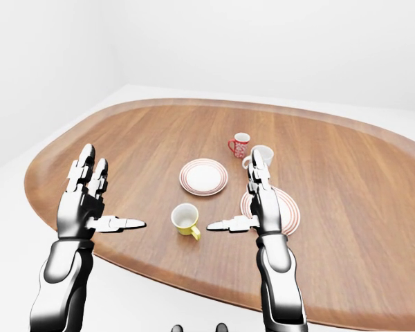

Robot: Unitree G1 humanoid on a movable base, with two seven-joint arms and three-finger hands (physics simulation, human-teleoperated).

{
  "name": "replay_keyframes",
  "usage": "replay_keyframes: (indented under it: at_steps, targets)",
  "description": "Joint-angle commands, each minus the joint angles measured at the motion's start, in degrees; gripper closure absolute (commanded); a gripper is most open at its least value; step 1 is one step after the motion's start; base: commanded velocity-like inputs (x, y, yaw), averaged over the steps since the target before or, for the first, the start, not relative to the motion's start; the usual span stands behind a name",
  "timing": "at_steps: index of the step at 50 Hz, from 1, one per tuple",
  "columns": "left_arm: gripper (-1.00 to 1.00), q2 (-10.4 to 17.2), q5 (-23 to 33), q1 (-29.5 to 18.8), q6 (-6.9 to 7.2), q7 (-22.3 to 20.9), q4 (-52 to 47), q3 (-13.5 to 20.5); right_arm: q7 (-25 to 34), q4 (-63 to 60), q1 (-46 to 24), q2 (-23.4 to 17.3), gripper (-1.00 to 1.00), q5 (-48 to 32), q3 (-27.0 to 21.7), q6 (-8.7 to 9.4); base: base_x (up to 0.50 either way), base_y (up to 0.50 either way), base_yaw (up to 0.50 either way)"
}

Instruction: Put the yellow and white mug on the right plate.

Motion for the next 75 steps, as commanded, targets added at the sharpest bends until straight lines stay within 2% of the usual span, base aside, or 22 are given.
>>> replay_keyframes:
  at_steps: [1,14,17,24,26,35,38,44,48,60,61,64,68,70,75]
  targets:
    - [-1.0,0.0,-0.01,0.02,0.0,0.0,0.02,0.04,-0.05,0.62,0.2,-0.09,-1.0,-0.72,0.35,0.0,0.48,0.13,0.0]
    - [-1.0,0.09,-0.14,-0.26,0.0,0.01,0.51,0.19,-0.68,1.94,-0.31,0.1,-1.0,-2.73,0.65,0.0,0.08,0.02,0.0]
    - [-1.0,0.04,-0.09,-0.16,0.0,-0.03,0.73,0.01,2.16,-1.46,1.17,0.95,-1.0,3.28,-0.24,0.0,0.13,0.03,0.0]
    - [-1.0,-0.01,-0.05,0.14,0.0,-0.05,-0.22,-0.1,-1.56,1.91,-0.68,0.23,-1.0,-0.81,0.26,0.0,0.32,0.08,0.0]
    - [-1.0,0.0,-0.06,0.06,0.0,-0.03,-0.27,-0.01,-1.21,1.62,-0.94,0.54,-1.0,1.08,-0.24,0.0,0.0,0.0,0.0]
    - [-1.0,0.06,-0.2,-0.05,0.0,-0.07,-0.19,0.28,-1.83,2.24,-0.89,0.01,-1.0,-0.63,0.28,0.0,0.0,0.0,0.0]
    - [-1.0,0.06,-0.16,-0.02,0.0,-0.09,-0.14,0.23,-0.11,0.31,0.15,0.16,-1.0,1.15,0.31,0.0,0.0,0.0,0.0]
    - [-1.0,0.2,-0.27,-0.2,0.0,-0.15,0.1,0.58,-0.79,1.44,-0.17,0.28,-1.0,1.17,-0.22,0.0,0.05,0.01,0.0]
    - [-1.0,0.18,-0.14,-0.25,0.0,-0.17,0.56,0.49,-2.0,3.93,-0.72,-0.43,-1.0,-3.04,1.19,0.0,0.22,0.06,0.0]
    - [-1.0,0.42,-0.33,-0.29,0.0,-0.46,0.11,1.02,-2.41,5.26,-2.95,-0.19,-1.0,-4.21,0.66,0.0,0.0,0.0,0.0]
    - [-1.0,6.34,-2.25,-6.42,0.0,-4.03,1.96,7.3,-3.04,9.63,-13.68,-4.32,-1.0,-14.79,4.19,0.0,0.0,0.0,0.0]
    - [-1.0,7.37,-3.08,-8.95,0.0,-4.68,2.95,10.18,-1.59,10.97,-14.89,-2.7,-1.0,-18.08,3.49,0.0,0.0,0.0,0.0]
    - [-1.0,9.68,-3.97,-12.75,0.0,-4.66,1.45,11.14,-0.68,11.79,-15.97,-1.8,-1.0,-20.49,3.39,0.0,0.0,0.0,0.0]
    - [-1.0,10.54,-3.53,-13.3,0.0,-5.43,1.23,10.97,-0.3,11.43,-16.78,-1.59,-1.0,-21.11,3.24,0.0,0.0,0.0,0.0]
    - [-1.0,10.43,-4.33,-12.2,0.0,-6.48,3.45,12.26,0.35,11.33,-18.57,-1.34,-1.0,-22.99,3.94,0.0,0.0,0.0,0.0]
